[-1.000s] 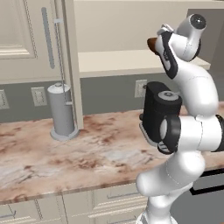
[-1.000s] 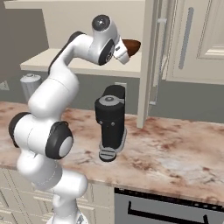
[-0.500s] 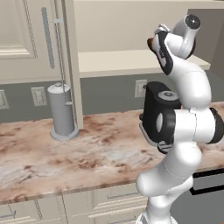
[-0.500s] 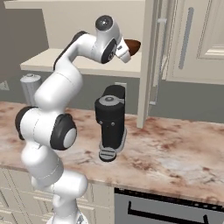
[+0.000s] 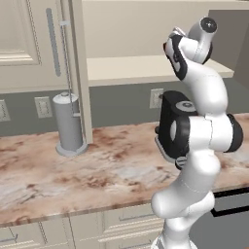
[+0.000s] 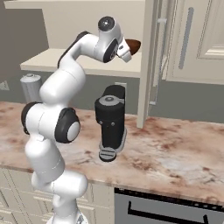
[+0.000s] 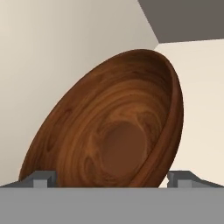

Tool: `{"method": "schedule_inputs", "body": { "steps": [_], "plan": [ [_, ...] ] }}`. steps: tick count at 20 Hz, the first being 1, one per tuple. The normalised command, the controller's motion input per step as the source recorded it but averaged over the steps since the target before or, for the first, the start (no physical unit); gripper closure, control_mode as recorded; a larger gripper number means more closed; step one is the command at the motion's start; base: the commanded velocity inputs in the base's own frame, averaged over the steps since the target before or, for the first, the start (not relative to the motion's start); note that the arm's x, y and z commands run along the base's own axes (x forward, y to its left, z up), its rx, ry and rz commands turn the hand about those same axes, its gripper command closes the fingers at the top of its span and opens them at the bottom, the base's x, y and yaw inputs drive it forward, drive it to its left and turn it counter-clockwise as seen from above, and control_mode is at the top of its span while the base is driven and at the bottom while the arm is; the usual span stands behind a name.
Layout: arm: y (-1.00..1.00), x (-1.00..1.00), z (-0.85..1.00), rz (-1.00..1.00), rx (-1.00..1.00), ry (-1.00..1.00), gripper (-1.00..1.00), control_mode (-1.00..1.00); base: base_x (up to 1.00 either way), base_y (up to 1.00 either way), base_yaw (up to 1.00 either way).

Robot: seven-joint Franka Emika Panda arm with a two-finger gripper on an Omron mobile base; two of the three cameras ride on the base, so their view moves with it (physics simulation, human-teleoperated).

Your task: Take the smaller bowl and place it next to the appetizer plate on the dining counter , and place the larger bowl next to the plate with cooked food.

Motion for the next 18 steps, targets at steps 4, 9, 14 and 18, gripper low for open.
{"method": "schedule_inputs", "body": {
  "steps": [4,9,14,18],
  "plan": [
    [0.00,0.22,-0.08,0.00,0.00,0.04,-1.00,-1.00,0.00,0.00,0.00],
    [0.00,0.23,-0.08,0.00,0.00,0.05,1.00,-1.00,0.00,0.00,0.00],
    [0.00,0.03,-0.09,0.00,0.00,0.01,1.00,-1.00,0.00,0.00,0.00],
    [0.00,-0.02,-0.19,0.00,0.00,0.00,1.00,-1.00,0.00,0.00,0.00]
  ]
}}
